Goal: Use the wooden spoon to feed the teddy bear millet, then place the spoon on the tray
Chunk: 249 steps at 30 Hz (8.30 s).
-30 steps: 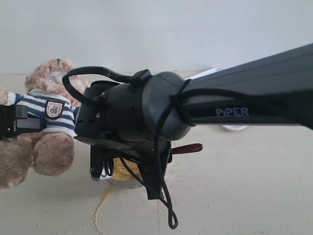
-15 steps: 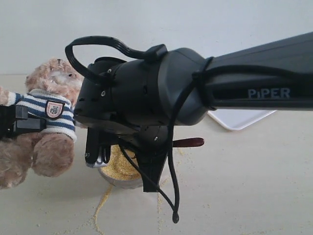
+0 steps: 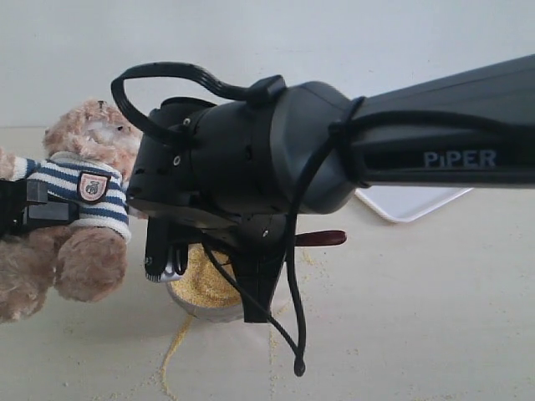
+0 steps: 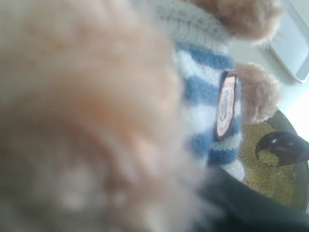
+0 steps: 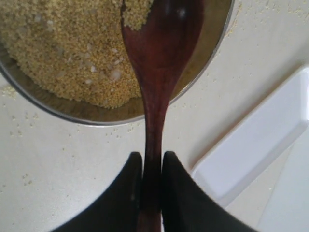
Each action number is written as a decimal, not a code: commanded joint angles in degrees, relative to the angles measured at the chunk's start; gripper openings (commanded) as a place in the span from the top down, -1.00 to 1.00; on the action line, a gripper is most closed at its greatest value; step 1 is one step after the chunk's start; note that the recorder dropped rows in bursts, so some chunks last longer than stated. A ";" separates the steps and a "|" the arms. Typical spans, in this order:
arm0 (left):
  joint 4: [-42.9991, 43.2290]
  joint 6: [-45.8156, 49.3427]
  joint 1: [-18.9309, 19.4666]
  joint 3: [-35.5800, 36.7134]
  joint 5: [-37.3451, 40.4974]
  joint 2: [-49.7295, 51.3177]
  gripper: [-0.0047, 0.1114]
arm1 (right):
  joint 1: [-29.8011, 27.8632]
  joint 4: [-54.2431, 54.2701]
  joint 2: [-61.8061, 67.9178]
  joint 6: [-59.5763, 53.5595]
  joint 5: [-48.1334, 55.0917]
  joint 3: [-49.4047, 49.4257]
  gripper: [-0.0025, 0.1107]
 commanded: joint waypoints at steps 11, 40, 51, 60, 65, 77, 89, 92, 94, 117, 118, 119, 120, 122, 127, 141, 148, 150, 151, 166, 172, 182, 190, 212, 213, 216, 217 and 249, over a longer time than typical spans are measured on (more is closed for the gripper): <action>-1.05 0.31 -0.37 -0.33 0.87 -0.08 0.83 | -0.56 -1.48 -0.71 3.52 -2.11 -0.26 0.96; 4.33 -0.57 -0.37 -0.33 9.99 -0.08 0.83 | -20.02 44.50 -7.33 -8.71 0.70 -0.26 0.96; 11.66 -16.24 -0.37 -0.33 12.71 -0.30 0.83 | -20.02 46.18 -7.33 -8.71 3.89 -0.26 0.96; 11.92 -17.14 -0.37 2.69 17.92 -0.42 0.83 | -20.02 46.06 -7.33 -8.05 4.84 -0.26 0.96; 11.69 -18.32 -0.37 3.07 20.14 -0.42 0.83 | -20.02 45.50 -8.79 -7.34 2.66 -0.26 0.96; 11.55 -18.43 -0.37 3.62 22.86 -0.42 0.83 | -20.02 41.45 -11.33 -6.27 4.84 -0.26 0.96; 9.02 -18.43 -0.37 4.82 21.44 -0.42 0.83 | -19.10 38.65 -11.31 -3.81 3.55 -3.46 0.96; 9.03 -18.43 -0.37 4.82 21.55 -0.42 0.83 | -18.29 38.65 -11.31 -1.31 2.95 -6.87 0.96; 9.03 -18.43 -0.37 4.82 21.55 -0.42 0.83 | -18.15 38.93 -11.31 -0.31 2.86 -9.42 0.96; 7.21 -17.11 -0.37 4.82 21.45 -0.42 0.83 | -11.00 33.23 -0.54 -1.71 4.84 -24.70 0.96; 6.93 -17.11 -0.37 4.82 21.45 -0.42 0.83 | -10.29 32.11 -0.54 -1.71 4.84 -24.70 0.96; 6.86 -17.11 -0.37 4.82 21.45 -0.42 0.83 | -9.88 31.66 -0.54 -1.71 4.84 -24.70 0.96; 6.76 -17.11 -0.37 4.82 21.45 -0.42 0.83 | -9.48 31.10 -0.54 -1.71 4.84 -24.70 0.96; 6.12 -16.30 -0.37 4.82 21.45 -0.42 0.83 | -8.46 28.06 -0.54 -1.71 4.84 -24.70 0.96; 6.21 -15.65 -0.37 4.82 22.19 -0.42 0.83 | -5.17 17.36 -0.54 2.38 4.84 -24.70 0.96; 6.37 -15.43 -0.37 4.82 22.99 -0.42 0.83 | -4.56 16.10 -0.53 1.84 4.84 -24.70 0.96; 6.25 -15.13 -0.37 4.82 22.99 -0.42 0.83 | -3.86 13.70 0.04 -1.23 4.84 -24.70 0.96; 6.14 -14.38 -0.37 4.82 22.99 -0.42 0.83 | -2.43 7.78 0.80 -0.84 4.84 -24.70 0.96; 6.14 -14.38 -0.37 4.82 22.99 -0.42 0.83 | -1.60 5.49 1.44 -0.84 4.84 -24.70 0.96; 6.72 -14.28 -0.37 4.82 23.29 -0.42 0.83 | 6.59 -9.21 6.34 3.73 4.84 -24.70 0.96; 6.72 -14.28 -0.37 4.82 23.29 -0.42 0.83 | 9.14 -16.23 6.34 8.23 4.84 -24.70 0.96; 6.83 -13.89 -0.37 4.82 23.19 -0.42 0.83 | 9.14 -15.52 6.34 9.16 4.84 -24.70 0.96; 6.27 -13.24 0.85 4.56 23.83 -0.42 0.83 | 9.14 -18.28 6.28 14.66 4.84 -24.54 0.96; 6.09 -11.91 0.85 4.23 23.25 -0.42 0.83 | 9.78 -20.31 2.18 18.23 4.84 -15.94 0.96; 6.09 -11.91 0.85 4.23 23.25 -0.42 0.83 | 9.78 -19.91 1.52 19.14 4.84 -15.94 0.96; 6.09 -11.73 0.85 4.23 23.25 -0.42 0.83 | 9.30 -18.12 -0.89 19.54 4.84 -15.94 0.96; 6.09 -11.73 0.85 4.23 23.25 -0.42 0.83 | 9.04 -17.35 -1.78 19.54 4.84 -15.94 0.96; 0.01 -8.98 3.83 2.62 12.40 -0.42 0.83 | -1.07 -0.02 -26.17 18.03 3.77 14.56 0.96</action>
